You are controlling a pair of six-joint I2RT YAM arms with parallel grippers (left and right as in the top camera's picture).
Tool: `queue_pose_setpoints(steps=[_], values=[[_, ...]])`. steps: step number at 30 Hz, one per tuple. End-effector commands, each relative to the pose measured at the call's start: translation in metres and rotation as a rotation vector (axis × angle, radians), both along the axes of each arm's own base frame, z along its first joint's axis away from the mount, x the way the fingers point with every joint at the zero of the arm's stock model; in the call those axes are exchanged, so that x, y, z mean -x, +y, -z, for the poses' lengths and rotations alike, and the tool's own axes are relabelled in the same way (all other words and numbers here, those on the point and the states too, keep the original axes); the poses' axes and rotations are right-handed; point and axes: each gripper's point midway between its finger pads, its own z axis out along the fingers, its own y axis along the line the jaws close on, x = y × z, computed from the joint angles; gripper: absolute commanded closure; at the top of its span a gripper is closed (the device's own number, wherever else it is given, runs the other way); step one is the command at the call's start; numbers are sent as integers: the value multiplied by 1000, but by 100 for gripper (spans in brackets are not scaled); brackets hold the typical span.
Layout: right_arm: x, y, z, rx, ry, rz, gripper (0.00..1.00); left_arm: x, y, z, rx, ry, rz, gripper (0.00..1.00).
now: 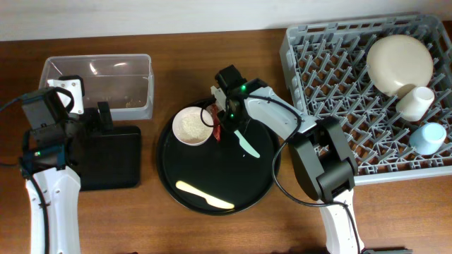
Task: Sort waste into correct bins and load items into the dishwasher rack
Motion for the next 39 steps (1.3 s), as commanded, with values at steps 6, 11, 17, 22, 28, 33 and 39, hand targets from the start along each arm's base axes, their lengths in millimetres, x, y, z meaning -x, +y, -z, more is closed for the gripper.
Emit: queue_pose_setpoints(steps=[6, 11, 17, 22, 28, 33, 39], values=[[-3, -16, -20, 41, -10, 33, 77, -2, 4, -9, 0, -19, -18, 1], [-7, -28, -33, 35, -16, 69, 77, -2, 4, -9, 0, -19, -18, 1], [-6, -27, -49, -1, -26, 69, 76, -2, 4, -9, 0, -19, -18, 1], [5, -15, -43, -69, 29, 48, 62, -2, 4, -9, 0, -19, -18, 1], [10, -15, -13, -68, 77, 83, 51, -2, 4, -9, 0, -19, -18, 1], [8, -12, -5, -80, 85, 96, 52, -2, 4, -9, 0, -19, -18, 1], [14, -11, 10, -102, 100, 121, 57, -2, 4, -9, 0, -19, -18, 1]])
